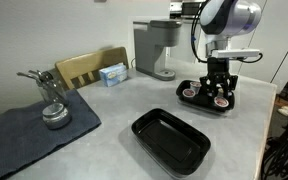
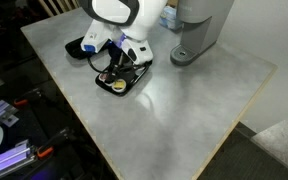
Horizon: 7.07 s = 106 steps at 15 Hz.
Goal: Transfer the coffee pods from the box on the right to the box on the left
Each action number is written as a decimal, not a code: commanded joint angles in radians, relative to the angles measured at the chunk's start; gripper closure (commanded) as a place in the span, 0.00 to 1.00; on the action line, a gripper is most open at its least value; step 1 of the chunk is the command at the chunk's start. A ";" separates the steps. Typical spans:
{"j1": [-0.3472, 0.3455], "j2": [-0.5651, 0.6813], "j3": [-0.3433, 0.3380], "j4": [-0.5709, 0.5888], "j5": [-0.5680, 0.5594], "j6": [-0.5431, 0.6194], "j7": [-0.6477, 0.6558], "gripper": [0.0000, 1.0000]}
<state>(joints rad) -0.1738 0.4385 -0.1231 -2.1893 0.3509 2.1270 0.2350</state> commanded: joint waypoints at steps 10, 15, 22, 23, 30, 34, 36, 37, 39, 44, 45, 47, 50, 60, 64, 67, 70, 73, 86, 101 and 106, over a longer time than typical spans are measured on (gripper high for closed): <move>0.026 -0.087 0.000 -0.003 -0.014 0.006 -0.003 0.74; 0.060 -0.177 0.000 -0.005 -0.079 0.008 0.015 0.74; 0.144 -0.229 0.067 0.016 -0.148 -0.015 0.011 0.72; 0.158 -0.226 0.081 0.020 -0.154 -0.023 0.007 0.73; 0.277 -0.142 0.183 0.059 -0.224 -0.055 -0.003 0.69; 0.312 -0.084 0.206 0.092 -0.255 -0.077 -0.013 0.71; 0.321 -0.051 0.210 0.112 -0.263 -0.095 -0.020 0.71; 0.323 -0.032 0.212 0.124 -0.264 -0.102 -0.028 0.71; 0.329 0.002 0.216 0.148 -0.266 -0.117 -0.039 0.75; 0.349 0.061 0.221 0.199 -0.288 -0.153 -0.050 0.72; 0.352 0.072 0.222 0.209 -0.291 -0.160 -0.050 0.72; 0.359 0.092 0.223 0.228 -0.296 -0.175 -0.051 0.73; 0.365 0.119 0.221 0.248 -0.302 -0.187 -0.053 0.72; 0.366 0.160 0.217 0.288 -0.306 -0.213 -0.053 0.33; 0.365 0.150 0.216 0.292 -0.307 -0.212 -0.053 0.05; 0.364 0.139 0.214 0.294 -0.308 -0.209 -0.052 0.00; 0.362 0.120 0.210 0.294 -0.313 -0.204 -0.053 0.00; 0.359 0.095 0.202 0.293 -0.323 -0.194 -0.050 0.00; 0.299 -0.004 0.122 0.307 -0.361 -0.157 -0.015 0.00; 0.187 0.008 -0.005 0.290 -0.336 -0.086 0.169 0.00; 0.161 0.001 -0.027 0.247 -0.318 -0.074 0.227 0.00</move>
<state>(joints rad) 0.0105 0.4529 -0.1435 -1.8981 0.0112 2.0198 0.4361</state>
